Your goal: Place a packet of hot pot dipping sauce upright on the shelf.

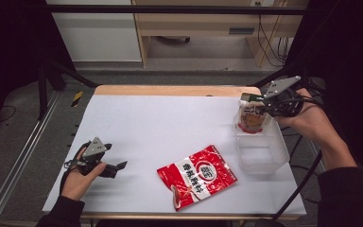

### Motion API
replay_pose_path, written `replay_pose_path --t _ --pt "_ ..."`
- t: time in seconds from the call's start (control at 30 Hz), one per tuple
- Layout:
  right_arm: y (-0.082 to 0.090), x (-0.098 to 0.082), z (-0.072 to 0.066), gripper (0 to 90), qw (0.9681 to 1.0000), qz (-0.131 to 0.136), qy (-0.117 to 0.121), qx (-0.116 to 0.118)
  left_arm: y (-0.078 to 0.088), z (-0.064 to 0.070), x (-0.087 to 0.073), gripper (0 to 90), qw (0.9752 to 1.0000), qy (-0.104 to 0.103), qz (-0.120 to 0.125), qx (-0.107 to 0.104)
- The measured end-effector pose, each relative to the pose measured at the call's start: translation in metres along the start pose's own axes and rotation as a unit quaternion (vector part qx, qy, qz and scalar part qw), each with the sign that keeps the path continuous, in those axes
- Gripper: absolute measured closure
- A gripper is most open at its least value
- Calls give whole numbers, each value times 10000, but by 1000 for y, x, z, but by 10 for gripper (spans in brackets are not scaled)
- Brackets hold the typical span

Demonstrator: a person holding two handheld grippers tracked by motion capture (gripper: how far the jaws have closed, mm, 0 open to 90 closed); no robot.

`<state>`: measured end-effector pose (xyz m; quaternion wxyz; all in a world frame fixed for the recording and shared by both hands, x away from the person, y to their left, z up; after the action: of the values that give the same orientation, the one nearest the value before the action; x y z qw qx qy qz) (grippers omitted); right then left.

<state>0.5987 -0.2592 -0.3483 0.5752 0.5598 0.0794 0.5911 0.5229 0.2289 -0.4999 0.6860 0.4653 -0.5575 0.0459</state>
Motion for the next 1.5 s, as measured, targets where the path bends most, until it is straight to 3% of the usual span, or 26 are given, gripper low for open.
replay_pose_path --t 0.23,0.4,0.7,1.3,1.43,1.47,1.5 --pt "-13 -8 5 873 9999 22 -48 99 -1 0 -1 67 10000 1 -40 2" --pt "-22 -13 1 873 9998 23 -44 169 0 0 -1 67 10000 11 -15 3" --pt "-41 -23 -8 872 9992 55 -277 298 1 -1 -1 67 10000 26 -3 5" --pt "-54 -44 -14 845 9974 -131 -577 423 0 1 0 67 10000 14 -8 -47" --pt "-52 -52 -11 795 9964 -230 -713 404 1 1 0 68 10000 22 6 -36" --pt "-52 -54 -10 763 9960 -251 -773 374 1 1 0 68 10000 29 7 -40" --pt "-50 -56 -9 665 9952 -251 -881 333 1 1 0 68 10000 34 5 -41"
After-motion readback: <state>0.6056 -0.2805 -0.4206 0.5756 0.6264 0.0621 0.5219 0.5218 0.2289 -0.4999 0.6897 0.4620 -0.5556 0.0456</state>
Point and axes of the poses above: each handheld gripper's, and its own axes: y roughly backward along the jaws, x roughly out of its top, z roughly to its right, the point moved 9 cm from there along -y, roughly forward along the jaws
